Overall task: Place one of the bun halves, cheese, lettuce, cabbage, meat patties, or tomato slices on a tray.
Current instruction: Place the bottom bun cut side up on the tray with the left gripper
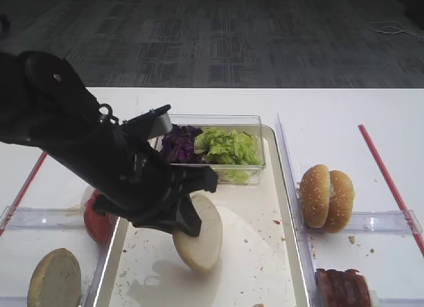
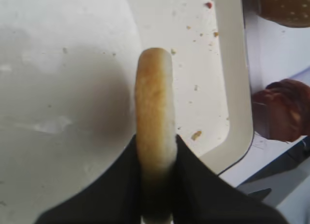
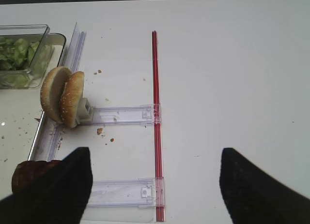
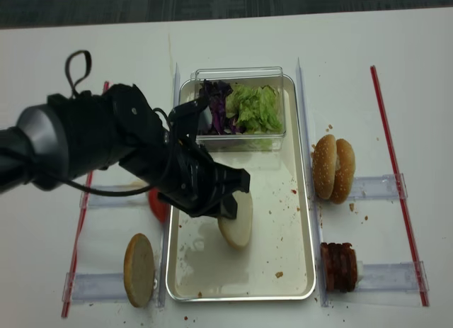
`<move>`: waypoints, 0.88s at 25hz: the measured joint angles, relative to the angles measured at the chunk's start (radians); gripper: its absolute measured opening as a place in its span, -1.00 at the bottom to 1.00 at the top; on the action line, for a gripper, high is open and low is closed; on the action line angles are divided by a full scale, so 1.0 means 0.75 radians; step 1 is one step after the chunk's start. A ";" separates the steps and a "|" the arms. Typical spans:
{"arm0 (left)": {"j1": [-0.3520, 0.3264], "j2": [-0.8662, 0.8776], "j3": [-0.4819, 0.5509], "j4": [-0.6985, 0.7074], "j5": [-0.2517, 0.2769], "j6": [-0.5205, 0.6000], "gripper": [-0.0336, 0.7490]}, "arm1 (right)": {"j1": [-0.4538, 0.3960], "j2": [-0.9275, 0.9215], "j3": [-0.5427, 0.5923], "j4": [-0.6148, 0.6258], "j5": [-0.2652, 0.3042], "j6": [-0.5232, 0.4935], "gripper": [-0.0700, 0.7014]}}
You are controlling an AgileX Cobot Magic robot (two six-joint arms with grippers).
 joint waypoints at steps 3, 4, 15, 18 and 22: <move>0.000 0.076 0.000 -0.003 -0.036 0.016 -0.61 | 0.000 0.000 0.000 0.000 0.000 0.002 0.68; 0.000 0.096 0.000 -0.006 -0.051 0.029 -0.61 | 0.000 0.000 0.000 0.000 0.000 0.002 0.68; 0.012 0.137 0.000 -0.042 -0.088 0.068 -0.40 | 0.000 0.000 0.000 0.000 0.000 0.003 0.68; 0.012 0.139 0.000 -0.042 -0.090 0.066 -0.12 | 0.000 0.000 0.000 0.000 0.000 0.003 0.68; 0.012 0.142 0.000 -0.042 -0.099 0.064 0.18 | 0.000 0.000 0.000 0.000 0.000 0.003 0.68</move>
